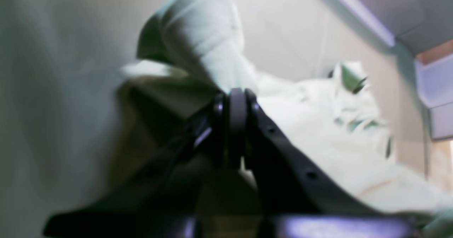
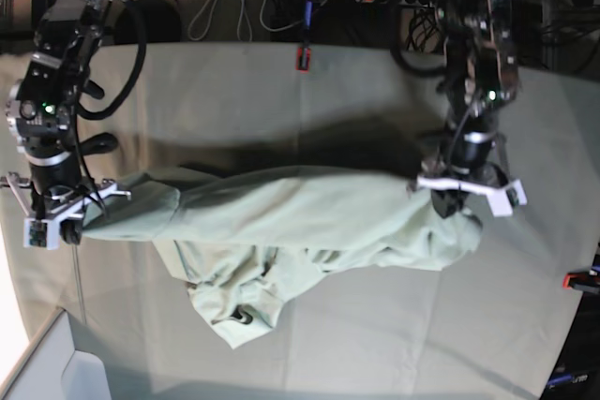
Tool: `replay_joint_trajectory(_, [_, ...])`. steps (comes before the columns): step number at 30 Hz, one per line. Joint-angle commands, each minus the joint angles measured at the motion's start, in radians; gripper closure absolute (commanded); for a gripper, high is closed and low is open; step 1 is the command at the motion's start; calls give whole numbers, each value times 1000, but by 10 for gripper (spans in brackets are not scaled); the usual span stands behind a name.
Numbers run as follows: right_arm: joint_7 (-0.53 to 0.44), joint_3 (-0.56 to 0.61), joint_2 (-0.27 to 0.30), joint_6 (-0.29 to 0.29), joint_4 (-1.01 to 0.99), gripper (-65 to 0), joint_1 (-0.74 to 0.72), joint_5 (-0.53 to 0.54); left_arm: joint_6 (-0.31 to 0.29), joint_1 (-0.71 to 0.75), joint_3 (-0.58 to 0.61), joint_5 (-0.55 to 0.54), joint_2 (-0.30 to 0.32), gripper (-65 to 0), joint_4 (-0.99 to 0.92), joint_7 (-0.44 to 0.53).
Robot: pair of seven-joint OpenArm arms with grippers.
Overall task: Layout the t-shirt on the table in an organized manner, then fold the t-shirt properly
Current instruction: 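Hold the shirt with the right gripper and drag the left gripper back, then release the shirt from the left gripper and raise it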
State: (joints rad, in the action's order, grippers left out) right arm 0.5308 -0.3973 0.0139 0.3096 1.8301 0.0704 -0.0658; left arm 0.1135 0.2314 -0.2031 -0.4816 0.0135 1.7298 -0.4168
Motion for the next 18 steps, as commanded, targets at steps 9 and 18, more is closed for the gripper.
replay_joint_trajectory(9, [-33,-2,7,10,18,0,-13,11,-16,224,-2,-2,1,-5,57,26])
replay_joint_trajectory(18, [-33,-2,7,10,18,0,-13,11,-16,303,-2,-4,-7,-238,58,26])
